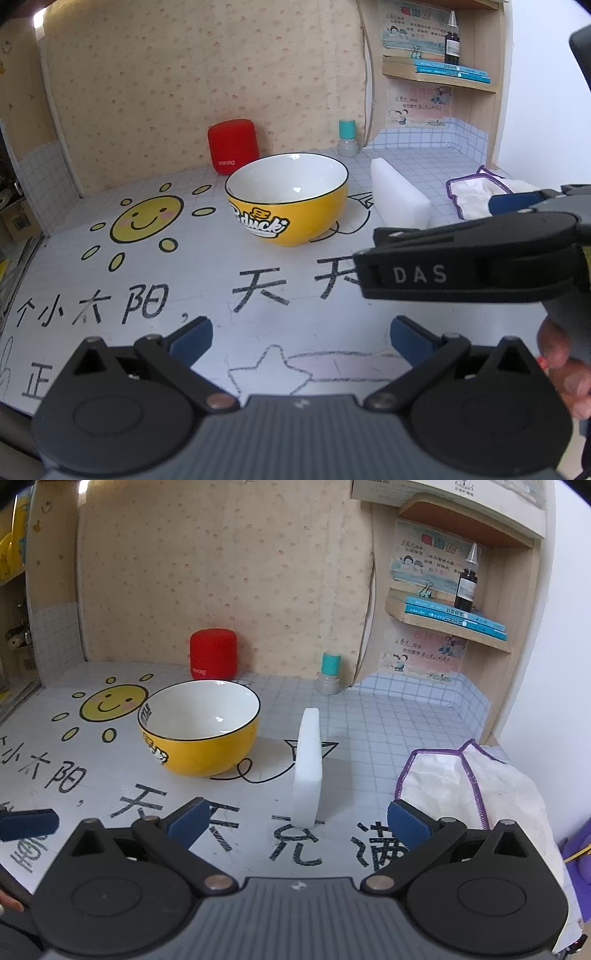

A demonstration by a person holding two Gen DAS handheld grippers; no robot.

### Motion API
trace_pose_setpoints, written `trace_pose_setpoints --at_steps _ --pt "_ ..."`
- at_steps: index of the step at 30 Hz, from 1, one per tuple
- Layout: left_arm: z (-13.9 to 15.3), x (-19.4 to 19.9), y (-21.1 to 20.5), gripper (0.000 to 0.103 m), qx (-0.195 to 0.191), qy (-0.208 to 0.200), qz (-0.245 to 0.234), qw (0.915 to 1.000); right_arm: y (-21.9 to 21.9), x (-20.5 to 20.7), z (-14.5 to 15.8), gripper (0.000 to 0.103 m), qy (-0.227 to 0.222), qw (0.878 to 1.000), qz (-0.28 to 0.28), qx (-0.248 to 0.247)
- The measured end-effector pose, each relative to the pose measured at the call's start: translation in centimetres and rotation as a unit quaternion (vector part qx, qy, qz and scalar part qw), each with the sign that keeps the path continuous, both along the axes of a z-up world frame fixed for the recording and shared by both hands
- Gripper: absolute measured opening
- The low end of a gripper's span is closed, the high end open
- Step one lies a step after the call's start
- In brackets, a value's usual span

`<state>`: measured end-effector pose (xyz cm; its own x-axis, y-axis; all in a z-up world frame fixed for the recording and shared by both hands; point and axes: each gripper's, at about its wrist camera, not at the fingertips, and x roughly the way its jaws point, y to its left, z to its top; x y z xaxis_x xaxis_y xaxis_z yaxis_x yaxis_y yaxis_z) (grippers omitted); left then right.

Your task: Clean bowl

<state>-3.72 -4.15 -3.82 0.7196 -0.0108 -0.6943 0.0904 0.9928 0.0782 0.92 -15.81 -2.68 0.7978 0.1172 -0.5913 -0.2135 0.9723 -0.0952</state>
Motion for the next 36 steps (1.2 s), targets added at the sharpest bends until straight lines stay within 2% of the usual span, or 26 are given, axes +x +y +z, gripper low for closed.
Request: trace_pose_setpoints --at_steps 15,36 --pt "-0.1 0.1 0.0 0.103 -0.014 0.004 -0.008 0.9999 0.5 0.2 -0.4 0.103 0.001 1.0 0.001 -0.01" --pt "0.2 -0.4 -0.6 0.103 0.013 -0.003 0.003 0.9999 0.5 -0.4 -0.1 0.103 -0.007 1.0 0.004 -0.016"
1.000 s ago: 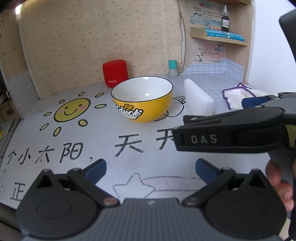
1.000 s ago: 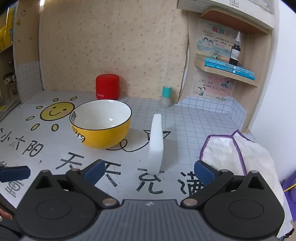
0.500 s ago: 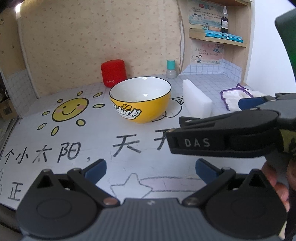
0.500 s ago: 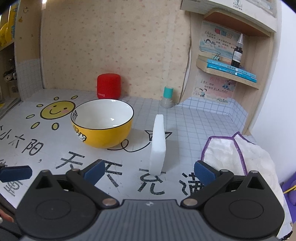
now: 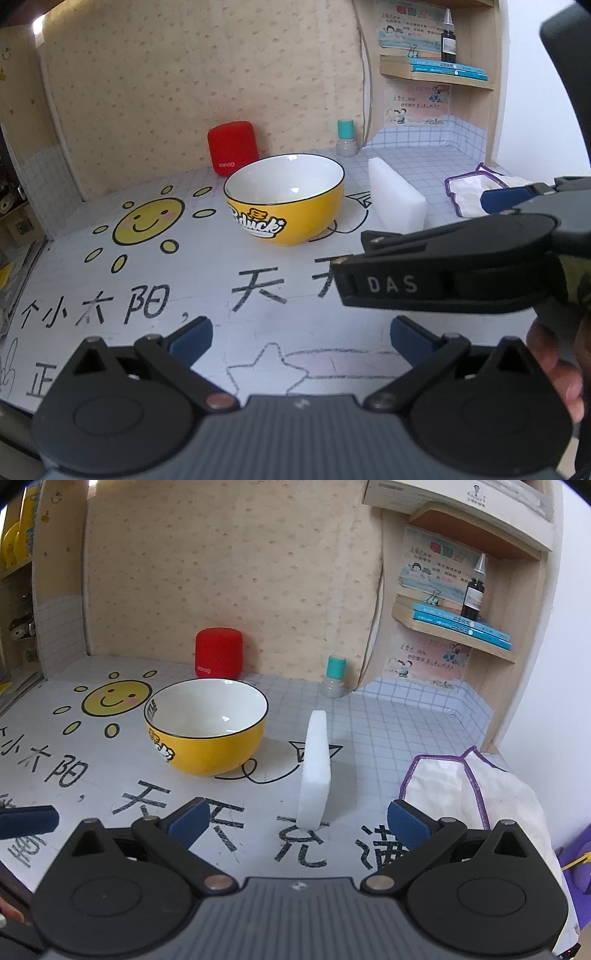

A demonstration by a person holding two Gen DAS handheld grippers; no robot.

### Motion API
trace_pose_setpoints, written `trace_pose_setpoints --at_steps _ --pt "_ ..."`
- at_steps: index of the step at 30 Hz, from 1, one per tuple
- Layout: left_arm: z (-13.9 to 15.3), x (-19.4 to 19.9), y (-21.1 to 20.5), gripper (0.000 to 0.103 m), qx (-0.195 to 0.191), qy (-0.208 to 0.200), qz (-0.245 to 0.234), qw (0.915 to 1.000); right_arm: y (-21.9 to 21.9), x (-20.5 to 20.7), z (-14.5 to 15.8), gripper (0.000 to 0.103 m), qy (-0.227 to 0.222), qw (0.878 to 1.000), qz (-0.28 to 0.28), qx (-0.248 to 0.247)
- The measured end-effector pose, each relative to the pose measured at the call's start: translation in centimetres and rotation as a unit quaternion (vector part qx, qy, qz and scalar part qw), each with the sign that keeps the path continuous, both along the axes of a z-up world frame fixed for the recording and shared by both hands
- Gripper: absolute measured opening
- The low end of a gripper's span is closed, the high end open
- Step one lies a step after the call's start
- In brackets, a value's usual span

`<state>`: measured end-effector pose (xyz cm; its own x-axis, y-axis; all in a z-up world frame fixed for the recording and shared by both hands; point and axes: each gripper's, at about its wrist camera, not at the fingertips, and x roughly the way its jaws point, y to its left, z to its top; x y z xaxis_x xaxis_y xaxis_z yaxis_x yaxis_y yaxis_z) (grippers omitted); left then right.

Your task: Clean bowl

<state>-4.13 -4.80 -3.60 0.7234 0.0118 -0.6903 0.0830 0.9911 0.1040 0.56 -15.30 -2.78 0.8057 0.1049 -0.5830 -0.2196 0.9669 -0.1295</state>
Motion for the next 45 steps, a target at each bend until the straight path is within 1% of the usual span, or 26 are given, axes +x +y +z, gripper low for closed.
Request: trace_pose_setpoints --at_steps 8,16,45 --pt "0.0 -0.3 -0.5 0.103 0.003 0.001 -0.004 1.0 -1.0 -0.1 0.0 0.103 0.001 1.0 -0.009 0.004" --pt "-0.2 -0.4 -1.3 0.103 0.013 0.001 -0.01 0.9999 -0.5 -0.3 0.2 0.103 -0.004 1.0 0.006 0.008" --pt "-0.5 -0.4 -1.8 0.103 0.014 0.008 -0.012 0.9998 -0.5 0.1 -0.2 0.103 0.0 1.0 0.013 0.01"
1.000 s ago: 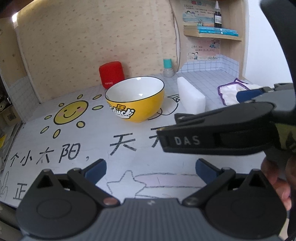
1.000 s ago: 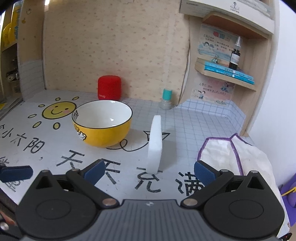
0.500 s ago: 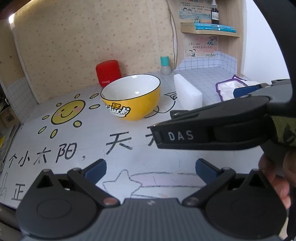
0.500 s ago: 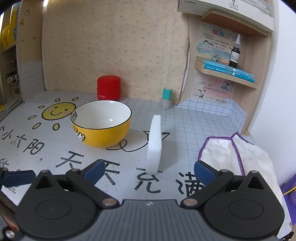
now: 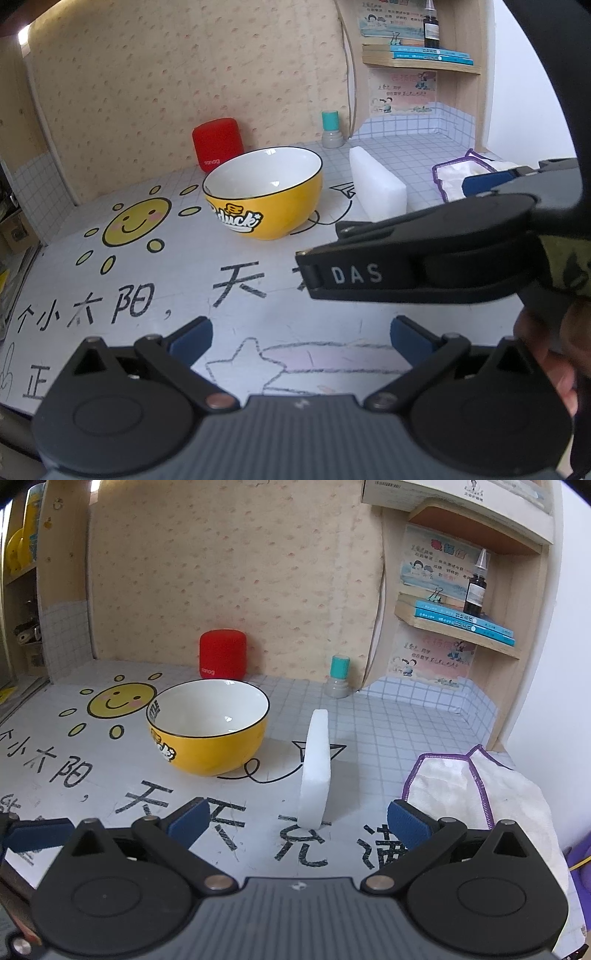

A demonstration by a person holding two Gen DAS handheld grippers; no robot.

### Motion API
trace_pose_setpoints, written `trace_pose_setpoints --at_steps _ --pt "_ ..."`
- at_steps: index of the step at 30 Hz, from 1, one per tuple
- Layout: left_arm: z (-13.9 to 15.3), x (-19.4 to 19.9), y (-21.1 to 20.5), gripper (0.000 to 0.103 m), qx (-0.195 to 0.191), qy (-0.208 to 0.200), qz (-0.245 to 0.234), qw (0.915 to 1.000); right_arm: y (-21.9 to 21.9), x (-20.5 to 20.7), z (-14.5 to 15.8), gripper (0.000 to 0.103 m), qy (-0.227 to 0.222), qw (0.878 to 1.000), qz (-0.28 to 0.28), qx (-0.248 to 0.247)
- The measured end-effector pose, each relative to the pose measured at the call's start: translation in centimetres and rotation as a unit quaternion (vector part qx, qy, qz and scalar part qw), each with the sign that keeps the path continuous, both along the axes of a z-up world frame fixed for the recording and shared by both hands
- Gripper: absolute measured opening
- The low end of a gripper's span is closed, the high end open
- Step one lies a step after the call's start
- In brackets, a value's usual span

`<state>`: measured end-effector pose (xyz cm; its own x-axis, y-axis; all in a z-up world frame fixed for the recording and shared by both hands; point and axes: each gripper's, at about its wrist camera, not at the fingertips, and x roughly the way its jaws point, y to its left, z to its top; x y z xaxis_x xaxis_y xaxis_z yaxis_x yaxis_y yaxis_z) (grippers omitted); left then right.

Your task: Clean bowl

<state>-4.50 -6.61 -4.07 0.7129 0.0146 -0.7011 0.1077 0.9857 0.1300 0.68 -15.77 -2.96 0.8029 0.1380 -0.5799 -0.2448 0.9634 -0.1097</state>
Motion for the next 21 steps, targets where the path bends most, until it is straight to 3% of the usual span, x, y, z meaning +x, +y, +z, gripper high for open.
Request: trace_pose_setpoints --at_steps 21 --pt "0.14 0.28 0.27 0.103 -0.006 0.001 0.004 1.0 0.03 -0.11 0.23 0.103 -0.005 1.0 -0.005 -0.002"
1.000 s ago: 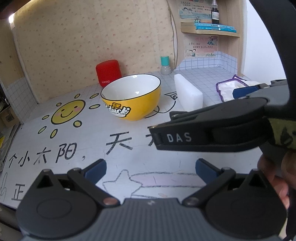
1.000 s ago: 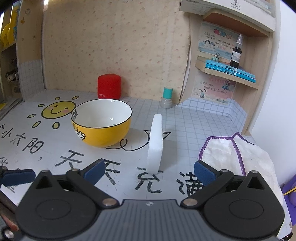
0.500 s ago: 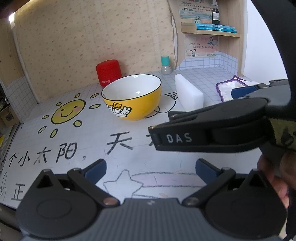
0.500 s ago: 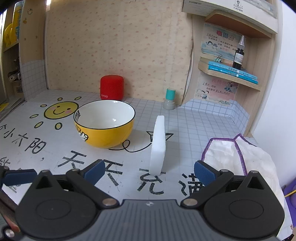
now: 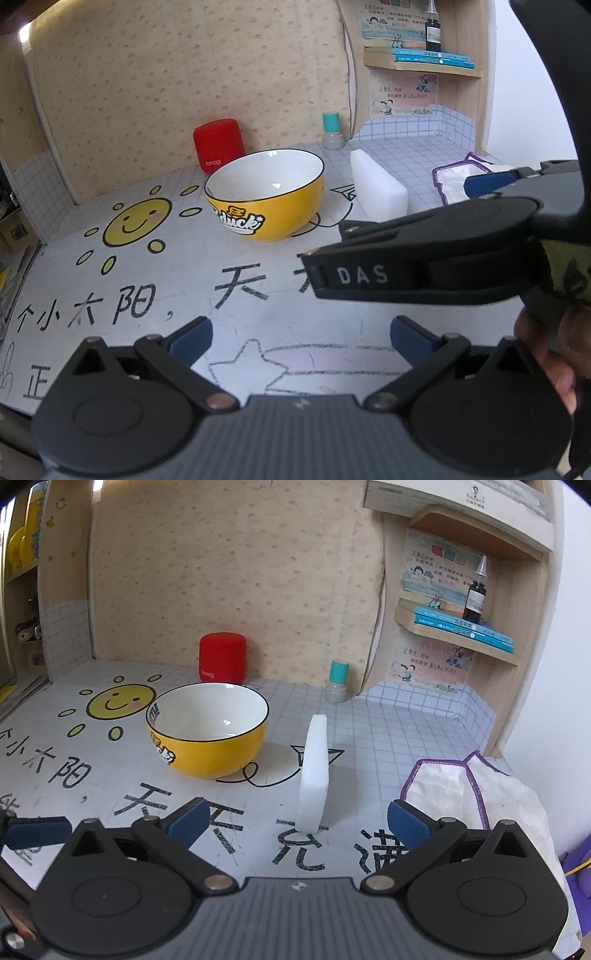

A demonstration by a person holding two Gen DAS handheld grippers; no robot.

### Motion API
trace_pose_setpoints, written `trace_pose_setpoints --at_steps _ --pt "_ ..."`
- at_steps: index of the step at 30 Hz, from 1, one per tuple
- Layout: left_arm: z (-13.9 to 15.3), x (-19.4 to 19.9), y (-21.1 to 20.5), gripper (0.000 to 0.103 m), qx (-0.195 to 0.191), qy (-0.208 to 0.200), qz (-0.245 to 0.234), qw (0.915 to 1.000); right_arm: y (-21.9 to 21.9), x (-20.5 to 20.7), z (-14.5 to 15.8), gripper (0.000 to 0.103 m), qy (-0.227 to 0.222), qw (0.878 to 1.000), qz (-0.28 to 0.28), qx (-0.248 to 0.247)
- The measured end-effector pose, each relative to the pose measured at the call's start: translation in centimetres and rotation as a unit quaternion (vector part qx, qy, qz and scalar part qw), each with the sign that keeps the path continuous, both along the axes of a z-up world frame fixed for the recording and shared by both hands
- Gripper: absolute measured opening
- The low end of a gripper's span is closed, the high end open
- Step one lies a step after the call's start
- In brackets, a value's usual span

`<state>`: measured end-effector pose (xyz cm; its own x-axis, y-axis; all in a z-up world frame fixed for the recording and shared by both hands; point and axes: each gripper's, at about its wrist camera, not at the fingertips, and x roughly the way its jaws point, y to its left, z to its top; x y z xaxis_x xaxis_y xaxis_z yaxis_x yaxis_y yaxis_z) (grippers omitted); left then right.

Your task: Clean bowl

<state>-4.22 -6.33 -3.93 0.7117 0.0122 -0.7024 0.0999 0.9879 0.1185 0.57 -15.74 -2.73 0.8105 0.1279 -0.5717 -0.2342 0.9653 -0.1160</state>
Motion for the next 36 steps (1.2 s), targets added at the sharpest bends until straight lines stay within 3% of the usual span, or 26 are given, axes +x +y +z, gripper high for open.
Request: trace_pose_setpoints --at_steps 14,21,36 --pt "0.1 0.0 0.2 0.103 -0.001 0.0 0.002 1.0 -1.2 0.1 0.2 0.103 0.012 0.998 0.0 0.069" --pt "0.1 0.0 0.3 0.103 -0.001 0.0 0.004 1.0 0.0 0.0 -0.1 0.103 0.002 1.0 0.0 0.018" --pt "0.2 -0.2 0.3 0.103 -0.003 -0.001 0.003 1.0 0.3 -0.7 0.0 0.103 -0.016 1.0 0.014 0.013"
